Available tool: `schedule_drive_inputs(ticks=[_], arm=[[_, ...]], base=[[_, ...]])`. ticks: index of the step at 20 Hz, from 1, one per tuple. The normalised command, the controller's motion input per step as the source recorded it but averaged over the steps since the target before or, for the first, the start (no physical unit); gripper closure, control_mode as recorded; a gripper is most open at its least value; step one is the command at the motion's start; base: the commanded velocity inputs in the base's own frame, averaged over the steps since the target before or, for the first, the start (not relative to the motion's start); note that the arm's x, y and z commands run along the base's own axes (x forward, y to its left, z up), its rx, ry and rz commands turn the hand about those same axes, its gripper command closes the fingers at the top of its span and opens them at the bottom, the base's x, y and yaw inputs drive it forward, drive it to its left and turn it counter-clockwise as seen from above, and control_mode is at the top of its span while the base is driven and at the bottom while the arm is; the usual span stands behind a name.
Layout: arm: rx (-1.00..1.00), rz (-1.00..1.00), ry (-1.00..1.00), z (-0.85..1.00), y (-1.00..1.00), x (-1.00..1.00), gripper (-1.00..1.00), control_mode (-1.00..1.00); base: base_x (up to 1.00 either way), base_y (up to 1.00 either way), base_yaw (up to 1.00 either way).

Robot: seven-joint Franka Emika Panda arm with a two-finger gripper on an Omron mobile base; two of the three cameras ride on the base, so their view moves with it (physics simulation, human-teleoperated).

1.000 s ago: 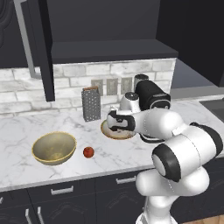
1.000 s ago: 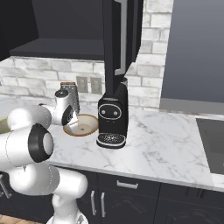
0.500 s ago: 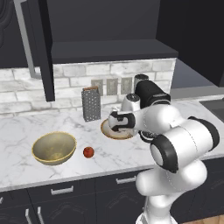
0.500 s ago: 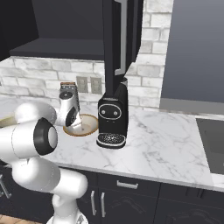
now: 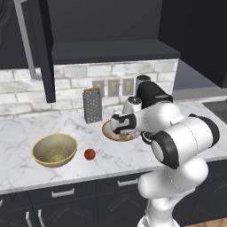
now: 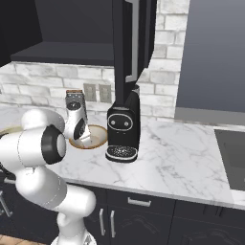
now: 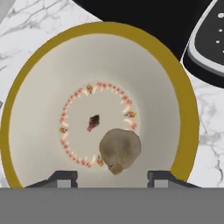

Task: Pick both bowls and place them on the counter. Then place the garlic in one bowl and place the apple in the other bowl.

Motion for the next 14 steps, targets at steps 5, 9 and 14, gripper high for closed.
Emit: schedule_drive_inputs(ticks=[5, 9, 14], arm=[[0.00, 0.00, 0.00, 0.00, 0.00, 0.02, -1.00, -1.00], [0.00, 0.00, -0.03, 0.21, 0.02, -0.18, -1.00, -1.00], [-0.02, 0.00, -0.07, 0.42, 0.24, -0.38, -1.00, -1.00]], base=[[0.00, 0.00, 0.00], [0.00, 0.00, 0.00], [0.00, 0.00, 0.00]])
